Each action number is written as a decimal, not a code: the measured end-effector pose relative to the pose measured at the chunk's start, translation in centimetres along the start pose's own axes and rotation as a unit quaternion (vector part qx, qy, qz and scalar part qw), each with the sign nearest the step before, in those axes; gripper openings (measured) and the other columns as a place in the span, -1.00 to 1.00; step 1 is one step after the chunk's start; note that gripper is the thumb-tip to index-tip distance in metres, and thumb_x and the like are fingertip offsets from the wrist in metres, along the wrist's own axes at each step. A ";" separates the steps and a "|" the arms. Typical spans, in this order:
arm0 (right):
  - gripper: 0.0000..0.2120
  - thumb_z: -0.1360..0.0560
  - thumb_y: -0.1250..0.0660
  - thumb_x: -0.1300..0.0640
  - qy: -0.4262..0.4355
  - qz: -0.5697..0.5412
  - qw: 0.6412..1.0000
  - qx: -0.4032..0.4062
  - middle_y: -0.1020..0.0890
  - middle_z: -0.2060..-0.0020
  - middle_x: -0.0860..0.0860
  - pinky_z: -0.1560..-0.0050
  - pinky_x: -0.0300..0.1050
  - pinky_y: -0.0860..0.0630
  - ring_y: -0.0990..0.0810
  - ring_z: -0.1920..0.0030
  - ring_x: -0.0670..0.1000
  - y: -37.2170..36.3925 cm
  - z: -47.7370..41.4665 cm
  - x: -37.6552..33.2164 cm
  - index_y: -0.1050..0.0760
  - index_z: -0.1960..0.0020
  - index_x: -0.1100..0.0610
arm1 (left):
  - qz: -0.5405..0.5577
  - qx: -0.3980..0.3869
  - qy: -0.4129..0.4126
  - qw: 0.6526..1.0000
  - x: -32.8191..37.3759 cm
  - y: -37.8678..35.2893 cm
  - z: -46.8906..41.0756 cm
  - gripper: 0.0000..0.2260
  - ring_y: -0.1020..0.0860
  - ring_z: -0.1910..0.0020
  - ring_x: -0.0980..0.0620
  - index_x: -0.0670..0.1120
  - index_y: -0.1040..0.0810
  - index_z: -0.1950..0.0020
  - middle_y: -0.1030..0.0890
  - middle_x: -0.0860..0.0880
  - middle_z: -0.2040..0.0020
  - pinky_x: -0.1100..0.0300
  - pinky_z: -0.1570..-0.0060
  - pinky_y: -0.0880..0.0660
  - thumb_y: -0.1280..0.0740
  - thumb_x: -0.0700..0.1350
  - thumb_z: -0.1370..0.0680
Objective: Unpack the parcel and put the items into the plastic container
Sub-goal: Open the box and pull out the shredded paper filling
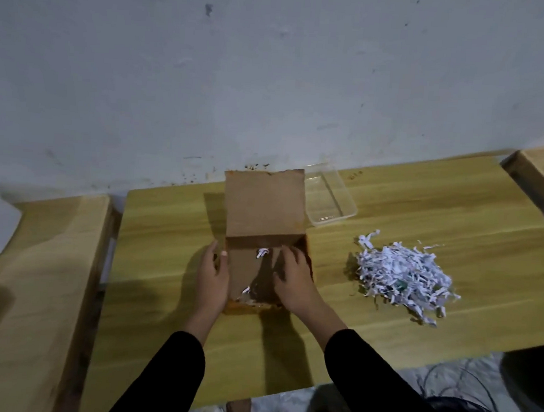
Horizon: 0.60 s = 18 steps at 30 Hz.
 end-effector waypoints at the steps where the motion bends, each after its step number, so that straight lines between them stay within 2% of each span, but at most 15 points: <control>1: -0.45 -0.50 -0.20 0.28 -0.012 0.001 1.000 -0.002 -0.17 -0.44 0.21 -0.43 -0.09 -0.10 -0.17 -0.45 0.19 -0.2 -0.4 0.2 -0.12 -0.45 0.23 | 0.005 -0.006 0.000 1.000 -0.1 -0.3 0.1 -0.63 -0.33 -0.39 -0.11 -0.23 -0.31 -0.42 -0.37 -0.17 -0.42 0.24 -0.27 -0.23 -0.10 -0.15 -0.64; 4: -0.43 -0.50 -0.20 0.26 -0.046 0.002 0.999 -0.016 -0.14 -0.45 0.23 -0.44 -0.05 -0.09 -0.13 -0.46 0.21 -0.9 -1.3 1.0 -0.08 -0.46 0.23 | 0.033 -0.005 0.014 0.999 -0.3 -1.0 0.3 -0.64 -0.31 -0.41 -0.09 -0.21 -0.29 -0.43 -0.36 -0.14 -0.42 0.35 -0.17 -0.20 -0.06 -0.15 -0.65; 7: -0.42 -0.51 -0.20 0.24 -0.064 0.009 0.997 -0.047 -0.10 -0.47 0.20 -0.46 0.01 -0.06 -0.06 -0.48 0.22 -1.9 -1.9 1.3 -0.06 -0.47 0.19 | 0.083 -0.001 0.022 0.996 -0.9 -1.5 0.0 -0.64 -0.32 -0.40 -0.07 -0.19 -0.30 -0.43 -0.37 -0.13 -0.41 0.37 -0.18 -0.22 -0.06 -0.15 -0.65; 12: -0.48 -0.53 -0.17 0.27 -0.002 -0.012 0.994 -0.112 -0.22 -0.45 0.12 -0.46 0.01 -0.22 -0.21 -0.45 0.13 -4.6 -1.8 -1.4 -0.15 -0.46 0.13 | 0.096 0.008 0.029 0.995 -1.8 -1.6 -0.2 -0.64 -0.35 -0.38 -0.04 -0.12 -0.30 -0.44 -0.37 -0.09 -0.42 0.19 -0.27 -0.29 -0.06 -0.08 -0.65; 15: -0.51 -0.53 -0.16 0.29 0.020 -0.041 0.995 -0.091 -0.24 -0.45 0.09 -0.46 0.09 -0.24 -0.21 -0.45 0.09 -4.2 -1.6 -1.8 -0.20 -0.45 0.12 | 0.115 0.008 0.025 0.993 -1.9 -1.7 -0.2 -0.65 -0.37 -0.36 -0.04 -0.13 -0.32 -0.42 -0.40 -0.10 -0.39 0.15 -0.29 -0.32 -0.07 -0.09 -0.64; 18: -0.51 -0.52 -0.19 0.32 0.006 -0.037 0.999 -0.032 -0.27 -0.43 0.10 -0.48 -0.03 -0.17 -0.22 -0.45 0.09 -2.3 -1.8 -0.3 -0.25 -0.42 0.15 | 0.142 0.014 0.027 0.989 -2.1 -1.7 -0.4 -0.66 -0.38 -0.35 -0.05 -0.17 -0.34 -0.40 -0.42 -0.12 -0.37 0.19 -0.27 -0.31 -0.09 -0.14 -0.64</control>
Point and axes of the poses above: each hand's wrist, its own z-axis away from the middle knuckle, its own y-axis out of the back of the hand, x = y × z, the point moved 10 cm from there along -z, towards the middle knuckle
